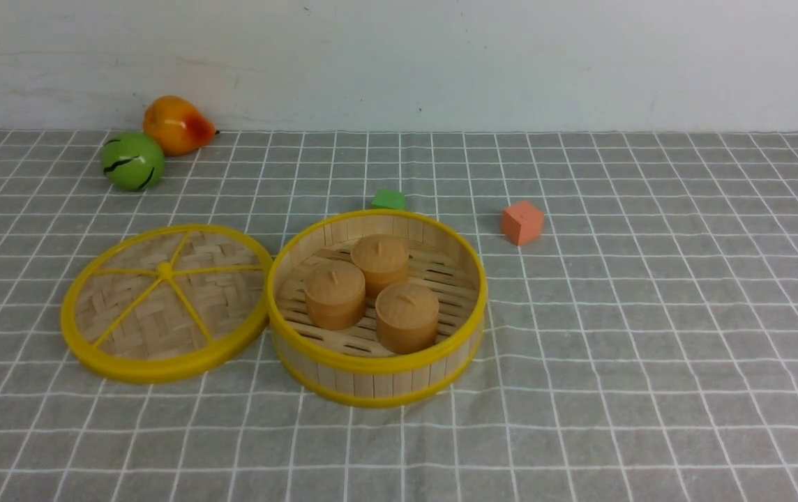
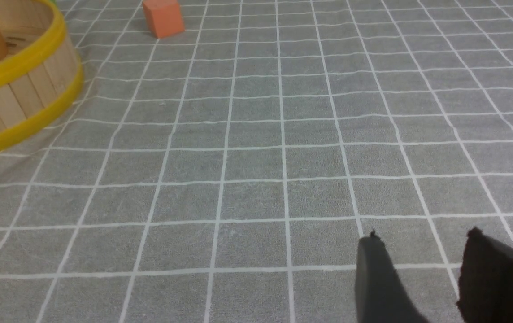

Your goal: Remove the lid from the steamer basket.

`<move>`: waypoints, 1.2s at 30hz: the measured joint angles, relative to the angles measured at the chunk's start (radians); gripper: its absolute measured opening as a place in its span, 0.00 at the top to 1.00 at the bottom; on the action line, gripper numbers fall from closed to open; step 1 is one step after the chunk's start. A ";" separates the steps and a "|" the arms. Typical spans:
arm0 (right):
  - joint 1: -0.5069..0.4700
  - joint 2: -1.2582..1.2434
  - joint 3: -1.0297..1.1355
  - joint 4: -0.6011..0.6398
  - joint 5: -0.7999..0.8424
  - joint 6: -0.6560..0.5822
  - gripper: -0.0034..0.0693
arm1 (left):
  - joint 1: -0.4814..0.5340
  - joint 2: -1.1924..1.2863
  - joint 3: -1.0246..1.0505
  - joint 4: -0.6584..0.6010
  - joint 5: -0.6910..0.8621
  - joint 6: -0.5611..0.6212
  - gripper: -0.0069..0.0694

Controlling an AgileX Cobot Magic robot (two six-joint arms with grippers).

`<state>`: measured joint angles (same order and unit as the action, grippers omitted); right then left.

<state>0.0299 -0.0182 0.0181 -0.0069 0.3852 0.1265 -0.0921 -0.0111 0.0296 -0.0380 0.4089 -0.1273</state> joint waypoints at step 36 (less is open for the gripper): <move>0.000 0.000 0.000 -0.001 0.001 0.000 0.62 | 0.000 0.000 0.000 0.000 0.001 0.000 0.90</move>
<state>0.0299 -0.0182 0.0181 -0.0077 0.3861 0.1265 -0.0921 -0.0111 0.0296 -0.0380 0.4098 -0.1273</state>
